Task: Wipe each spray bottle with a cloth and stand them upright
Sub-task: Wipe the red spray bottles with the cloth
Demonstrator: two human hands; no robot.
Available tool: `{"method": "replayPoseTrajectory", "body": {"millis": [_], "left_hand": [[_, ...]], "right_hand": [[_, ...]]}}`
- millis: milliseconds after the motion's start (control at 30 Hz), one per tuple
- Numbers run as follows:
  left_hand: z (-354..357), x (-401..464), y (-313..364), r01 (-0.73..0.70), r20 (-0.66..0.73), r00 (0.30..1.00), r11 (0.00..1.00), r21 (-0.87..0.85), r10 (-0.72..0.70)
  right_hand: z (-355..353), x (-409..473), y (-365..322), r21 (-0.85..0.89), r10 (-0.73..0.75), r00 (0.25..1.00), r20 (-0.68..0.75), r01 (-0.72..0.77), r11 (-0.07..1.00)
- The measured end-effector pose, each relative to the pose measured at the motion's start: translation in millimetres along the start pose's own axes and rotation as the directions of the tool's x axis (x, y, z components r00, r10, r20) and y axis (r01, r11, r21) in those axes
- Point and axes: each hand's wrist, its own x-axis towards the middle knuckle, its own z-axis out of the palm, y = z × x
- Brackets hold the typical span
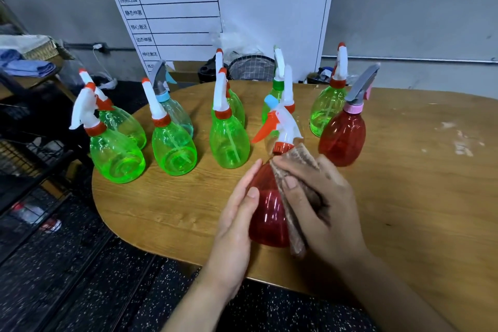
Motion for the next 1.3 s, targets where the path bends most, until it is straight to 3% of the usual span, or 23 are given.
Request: {"method": "replayPoseTrajectory", "body": {"millis": [100,267,333,467,600,733,833,900,967,1067,1167,1300], "left_hand": [[-3,1,-1,-0.002,-0.069,0.998,1.0,-0.028,0.0],[-8,2,2,0.07,-0.077,0.993,0.98,-0.187,-0.086],[-8,3,1,0.058,-0.091,0.993,0.985,-0.162,-0.073],[-1,4,-3,0.006,-0.085,0.996,1.0,0.012,-0.005],[2,2,-6,0.022,-0.044,0.999,0.999,0.024,-0.021],[-1,2,-4,0.064,-0.058,0.996,0.994,-0.09,-0.069],[-7,3,1,0.137,-0.045,0.988,0.968,-0.21,-0.149],[-7,3,3,0.138,-0.034,0.988,0.962,-0.235,-0.15],[-3,3,4,0.114,-0.057,0.99,0.971,-0.208,-0.129],[1,3,1,0.067,-0.1,0.992,0.992,-0.108,-0.078],[3,2,-3,0.072,-0.072,0.994,0.996,-0.054,-0.076],[2,2,-1,0.097,-0.06,0.993,0.991,-0.088,-0.103]], "right_hand": [[8,-8,-9,-0.137,-0.161,0.984,0.074,0.17,0.976],[20,-18,-16,-0.244,-0.414,0.884,0.216,0.46,0.854],[17,-17,-14,-0.266,-0.405,0.897,0.18,0.441,0.857],[4,-7,-1,-0.18,-0.146,0.989,-0.021,0.14,0.974],[-1,0,5,-0.141,-0.021,0.998,-0.06,0.012,0.99],[10,-10,-11,-0.221,-0.182,0.982,0.05,0.189,0.957],[23,-20,-19,-0.298,-0.389,0.901,0.194,0.432,0.851],[24,-21,-18,-0.312,-0.421,0.884,0.203,0.466,0.828],[18,-18,-14,-0.303,-0.374,0.918,0.13,0.396,0.867],[5,-9,-2,-0.211,-0.156,0.988,-0.019,0.149,0.966],[0,-3,11,-0.161,0.024,0.993,-0.112,-0.042,0.986],[6,-5,8,-0.128,0.041,0.994,-0.102,-0.054,0.99]]}}
